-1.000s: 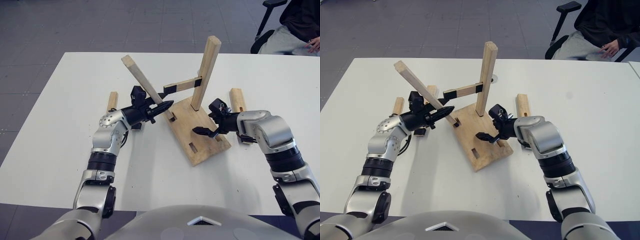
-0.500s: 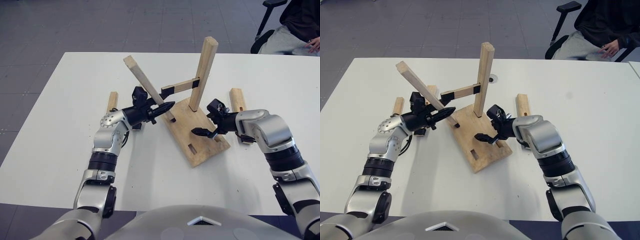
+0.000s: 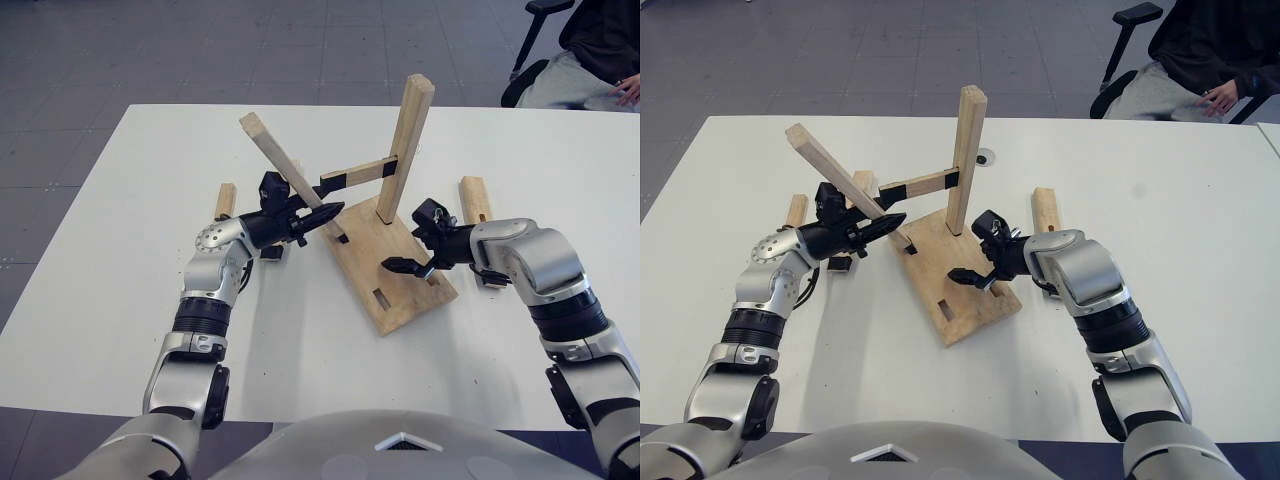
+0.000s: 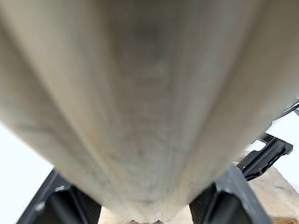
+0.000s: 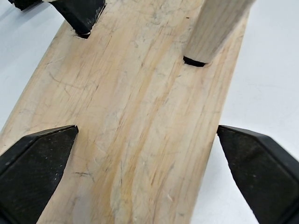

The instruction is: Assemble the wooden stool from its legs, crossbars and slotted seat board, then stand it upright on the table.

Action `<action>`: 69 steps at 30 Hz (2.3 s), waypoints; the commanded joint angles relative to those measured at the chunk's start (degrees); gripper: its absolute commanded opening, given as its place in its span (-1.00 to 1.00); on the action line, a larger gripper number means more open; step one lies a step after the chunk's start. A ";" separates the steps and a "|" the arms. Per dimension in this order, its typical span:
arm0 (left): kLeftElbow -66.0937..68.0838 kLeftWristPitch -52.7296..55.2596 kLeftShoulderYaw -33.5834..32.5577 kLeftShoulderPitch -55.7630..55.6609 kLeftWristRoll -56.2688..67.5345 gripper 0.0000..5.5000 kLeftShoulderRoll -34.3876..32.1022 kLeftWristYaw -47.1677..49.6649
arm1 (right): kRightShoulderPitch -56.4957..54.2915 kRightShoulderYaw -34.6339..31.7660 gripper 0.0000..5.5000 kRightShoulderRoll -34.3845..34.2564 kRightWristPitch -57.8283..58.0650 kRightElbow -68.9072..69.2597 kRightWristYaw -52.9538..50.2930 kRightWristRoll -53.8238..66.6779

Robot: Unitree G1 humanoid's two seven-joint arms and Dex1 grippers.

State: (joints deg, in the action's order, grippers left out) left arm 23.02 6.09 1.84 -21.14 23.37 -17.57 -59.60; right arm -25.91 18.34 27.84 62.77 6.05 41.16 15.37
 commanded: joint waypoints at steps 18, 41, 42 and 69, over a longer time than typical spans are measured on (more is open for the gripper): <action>2.84 2.64 5.64 0.32 -4.35 -0.26 -3.52 -1.95 | -0.01 -0.02 1.00 -1.61 0.88 0.09 -1.14 1.40; 3.21 12.34 11.61 -4.28 -5.56 -0.26 -6.46 -5.33 | -0.03 -2.34 1.00 -4.45 0.22 -0.52 -4.33 1.36; 2.78 11.05 11.58 -3.85 -5.82 -0.26 -6.43 -4.78 | -0.07 -2.60 1.00 -4.58 0.31 -0.37 -4.50 1.45; 0.52 1.74 12.17 0.47 -8.19 -0.26 -5.43 1.59 | -21.60 -33.62 0.49 -20.38 29.18 19.41 -14.68 31.39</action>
State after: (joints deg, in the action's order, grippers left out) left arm 21.06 6.62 11.34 -22.83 21.11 -22.56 -59.63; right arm -51.69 -19.17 14.16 91.43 20.95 32.67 49.15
